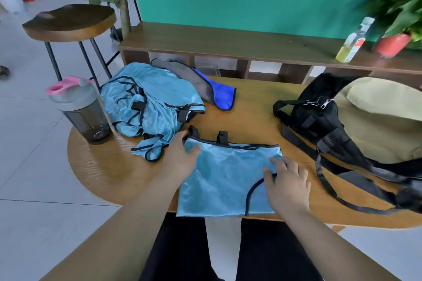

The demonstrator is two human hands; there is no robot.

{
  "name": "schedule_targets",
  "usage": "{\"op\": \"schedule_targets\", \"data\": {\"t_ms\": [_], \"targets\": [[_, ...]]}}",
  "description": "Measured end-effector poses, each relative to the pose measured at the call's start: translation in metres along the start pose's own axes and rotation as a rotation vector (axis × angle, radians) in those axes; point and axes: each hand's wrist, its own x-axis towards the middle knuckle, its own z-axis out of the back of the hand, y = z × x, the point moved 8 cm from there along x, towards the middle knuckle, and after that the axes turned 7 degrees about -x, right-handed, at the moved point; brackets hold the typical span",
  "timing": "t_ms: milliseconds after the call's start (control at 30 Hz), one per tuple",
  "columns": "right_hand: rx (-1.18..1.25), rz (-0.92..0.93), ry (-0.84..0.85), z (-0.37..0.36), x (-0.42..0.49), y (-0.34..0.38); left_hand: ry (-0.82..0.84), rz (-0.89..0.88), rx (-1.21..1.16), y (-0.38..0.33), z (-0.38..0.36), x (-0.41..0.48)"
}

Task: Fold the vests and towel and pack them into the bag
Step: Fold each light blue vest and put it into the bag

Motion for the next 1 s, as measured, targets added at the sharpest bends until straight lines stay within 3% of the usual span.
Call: {"op": "schedule_targets", "data": {"t_ms": [133, 333, 467, 633, 833, 933, 1000], "targets": [[0.05, 0.065, -0.097, 0.015, 0.033, -0.008, -0.059, -0.076, 0.034, 0.003, 0.002, -0.008], [0.094, 0.018, 0.096, 0.005, 0.081, -0.022, -0.092, -0.149, 0.037, -0.005, -0.001, -0.014], [0.28, -0.006, 0.066, 0.01, 0.087, -0.028, -0.107, -0.131, -0.064, 0.005, 0.0, -0.003], [0.328, -0.08, -0.024, 0.022, 0.08, -0.039, -0.228, -0.092, -0.12, 0.013, 0.006, -0.007], [0.211, -0.027, 0.064, 0.017, 0.078, -0.028, -0.304, -0.133, 0.012, 0.005, 0.009, -0.018], [-0.004, 0.026, -0.057, 0.023, 0.074, -0.018, -0.322, -0.214, 0.14, -0.003, 0.01, -0.026], [-0.055, 0.158, -0.205, 0.032, 0.068, 0.003, -0.347, -0.36, 0.34, -0.022, 0.005, -0.036]]}}
